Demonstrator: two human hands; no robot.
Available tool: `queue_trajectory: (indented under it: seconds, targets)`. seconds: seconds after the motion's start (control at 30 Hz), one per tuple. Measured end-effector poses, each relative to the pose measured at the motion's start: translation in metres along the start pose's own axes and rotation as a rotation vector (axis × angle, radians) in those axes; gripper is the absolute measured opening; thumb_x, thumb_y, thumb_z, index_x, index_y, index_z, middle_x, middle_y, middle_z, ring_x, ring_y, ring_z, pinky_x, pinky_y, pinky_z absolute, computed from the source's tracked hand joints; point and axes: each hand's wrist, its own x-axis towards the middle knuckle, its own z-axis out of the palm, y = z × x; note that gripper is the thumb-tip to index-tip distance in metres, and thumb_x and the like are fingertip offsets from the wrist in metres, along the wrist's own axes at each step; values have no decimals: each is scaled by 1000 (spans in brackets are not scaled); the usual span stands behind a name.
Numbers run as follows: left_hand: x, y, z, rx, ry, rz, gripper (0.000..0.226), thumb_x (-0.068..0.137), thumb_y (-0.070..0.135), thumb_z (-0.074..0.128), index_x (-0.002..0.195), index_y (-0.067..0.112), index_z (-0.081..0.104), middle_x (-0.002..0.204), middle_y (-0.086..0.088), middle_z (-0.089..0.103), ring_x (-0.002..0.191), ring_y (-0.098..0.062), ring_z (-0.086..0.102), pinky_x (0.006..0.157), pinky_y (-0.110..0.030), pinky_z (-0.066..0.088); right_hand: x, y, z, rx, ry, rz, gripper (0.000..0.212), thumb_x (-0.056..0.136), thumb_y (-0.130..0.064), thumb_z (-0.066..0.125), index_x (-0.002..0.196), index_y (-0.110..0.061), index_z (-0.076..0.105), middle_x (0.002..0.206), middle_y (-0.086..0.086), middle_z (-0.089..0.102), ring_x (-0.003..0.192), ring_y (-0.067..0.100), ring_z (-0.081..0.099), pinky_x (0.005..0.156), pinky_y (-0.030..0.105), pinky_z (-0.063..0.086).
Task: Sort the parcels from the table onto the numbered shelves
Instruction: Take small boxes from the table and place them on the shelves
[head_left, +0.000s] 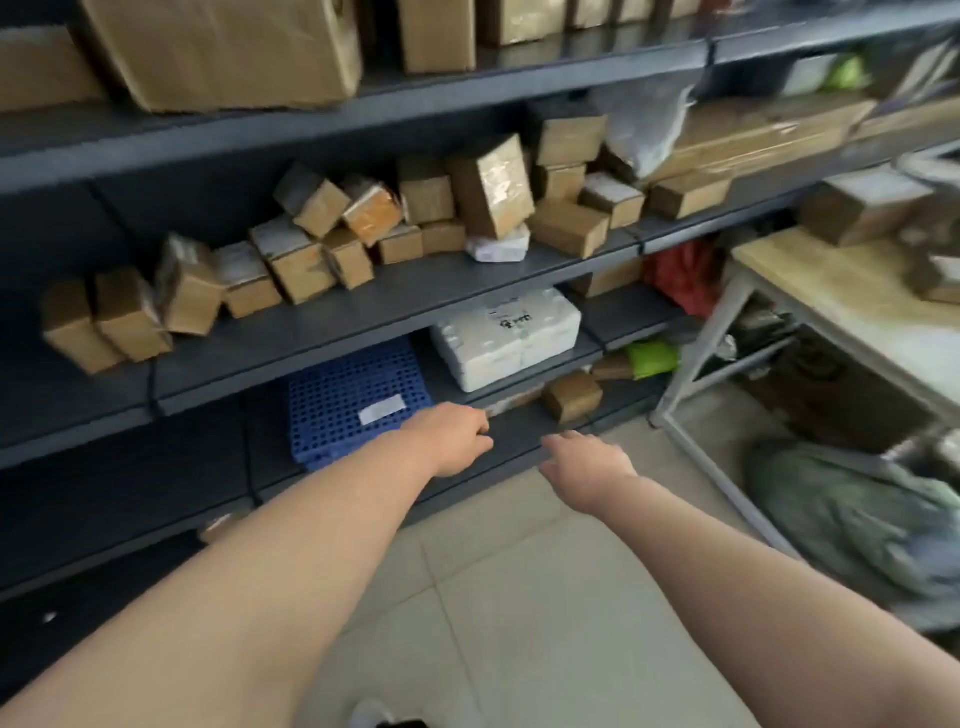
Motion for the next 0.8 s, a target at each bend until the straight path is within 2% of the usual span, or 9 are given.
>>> queue_trajectory:
  seconds: [0.2, 0.37, 0.47, 0.6, 0.8]
  targets:
    - [62, 129, -17, 81, -22, 183, 36, 97, 43, 44, 126, 25, 57, 130, -7, 56, 116, -28, 53, 93, -37, 45, -41, 122, -16, 73, 61, 231, 40, 97, -39, 38, 132, -21, 47, 133, 4, 51, 122, 27, 48, 93, 40, 39]
    - [107, 212, -32, 141, -44, 347, 41, 99, 43, 43, 137, 28, 50, 138, -4, 52, 124, -27, 49, 95, -37, 40, -54, 194, -29, 137, 116, 403, 37, 96, -37, 37, 127, -22, 50, 130, 4, 52, 119, 28, 50, 90, 40, 38]
    - [141, 245, -44, 163, -40, 429, 41, 99, 42, 44, 136, 27, 50, 138, -3, 53, 124, -26, 49, 95, -37, 41, -49, 227, -38, 171, 160, 489, 37, 96, -39, 38, 126, -23, 50, 126, 3, 53, 117, 28, 51, 90, 41, 39]
    - [193, 276, -62, 159, -46, 500, 42, 99, 40, 44, 138, 26, 49, 141, -3, 50, 126, -25, 48, 95, -36, 41, -35, 268, -48, 210, 177, 617, 40, 96, -39, 38, 131, -22, 48, 131, 3, 51, 119, 29, 50, 91, 42, 40]
    - [271, 319, -86, 200, -106, 570, 42, 99, 38, 47, 138, 24, 47, 139, -5, 51, 121, -27, 52, 85, -33, 42, -21, 329, -65, 307, 237, 781, 43, 97, -41, 40, 137, -24, 44, 137, 3, 48, 123, 29, 49, 94, 43, 41]
